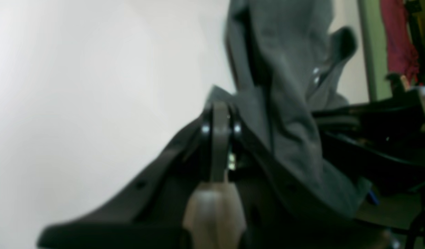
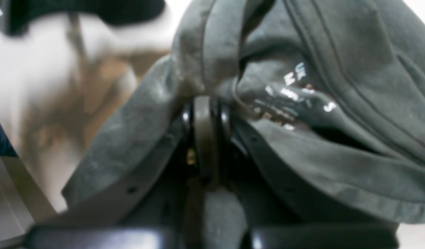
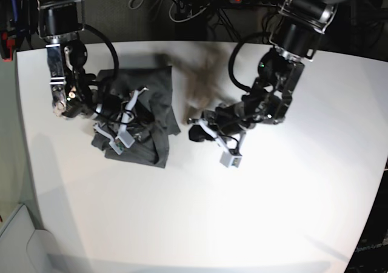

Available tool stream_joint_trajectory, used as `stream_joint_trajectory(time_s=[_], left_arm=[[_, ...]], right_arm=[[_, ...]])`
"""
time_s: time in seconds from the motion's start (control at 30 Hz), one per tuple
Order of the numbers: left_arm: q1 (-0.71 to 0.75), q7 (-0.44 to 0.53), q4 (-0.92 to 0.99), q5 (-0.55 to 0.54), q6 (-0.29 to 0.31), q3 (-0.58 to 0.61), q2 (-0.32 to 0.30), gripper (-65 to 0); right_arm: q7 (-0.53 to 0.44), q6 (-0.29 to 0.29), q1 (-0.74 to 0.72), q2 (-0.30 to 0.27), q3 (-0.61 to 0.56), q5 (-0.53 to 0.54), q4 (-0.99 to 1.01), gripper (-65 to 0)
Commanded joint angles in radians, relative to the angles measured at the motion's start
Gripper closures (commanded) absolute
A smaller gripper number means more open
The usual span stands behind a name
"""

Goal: Layout the t-shirt on the table in an organized manner, then fold the t-shirt properly

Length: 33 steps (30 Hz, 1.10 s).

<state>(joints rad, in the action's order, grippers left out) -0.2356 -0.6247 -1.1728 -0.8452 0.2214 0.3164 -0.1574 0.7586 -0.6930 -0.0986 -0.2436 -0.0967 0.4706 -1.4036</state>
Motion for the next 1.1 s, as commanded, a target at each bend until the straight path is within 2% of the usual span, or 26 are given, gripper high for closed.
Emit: stream_joint_trajectory(time_s=[0.0, 0.23, 0.37, 0.47, 0.7, 0.97, 1.07], left_arm=[[-0.023, 0.012, -0.042, -0.038, 0.000, -0.001, -0.024, -0.2], [0.031, 0.018, -0.210, -0.196, -0.204, -0.001, -0.248, -0.2], [0.094, 0.022, -0.302, -0.259, -0.268, -0.007, -0.344, -0.2], [0.181, 0.022, -0.353, -0.277, -0.282, -0.081, -0.353, -0.2], [0.359, 0.012, -0.422, -0.273, -0.274, -0.302, -0.302, -0.2], [0.387, 0.012, -0.431, -0.276, -0.274, -0.319, -0.302, -0.2], [0.388, 0.012, -0.448, -0.274, -0.274, -0.317, -0.302, -0.2]], right_arm=[[-0.020, -0.005, -0.016, -0.006, 0.005, 0.018, -0.016, -2.5], [-0.018, -0.005, -0.025, -0.004, 0.007, 0.020, -0.044, -2.5], [-0.018, -0.005, -0.028, -0.003, 0.007, 0.020, -0.070, -2.5], [-0.021, -0.005, -0.045, 0.016, 0.001, 0.018, -0.046, -2.5], [-0.029, -0.005, -0.045, 0.056, -0.004, 0.018, 0.056, -2.5], [-0.029, -0.005, -0.054, 0.059, -0.054, 0.018, 0.048, -2.5], [-0.015, -0.005, -0.049, 0.022, -0.018, 0.026, -0.039, -2.5]])
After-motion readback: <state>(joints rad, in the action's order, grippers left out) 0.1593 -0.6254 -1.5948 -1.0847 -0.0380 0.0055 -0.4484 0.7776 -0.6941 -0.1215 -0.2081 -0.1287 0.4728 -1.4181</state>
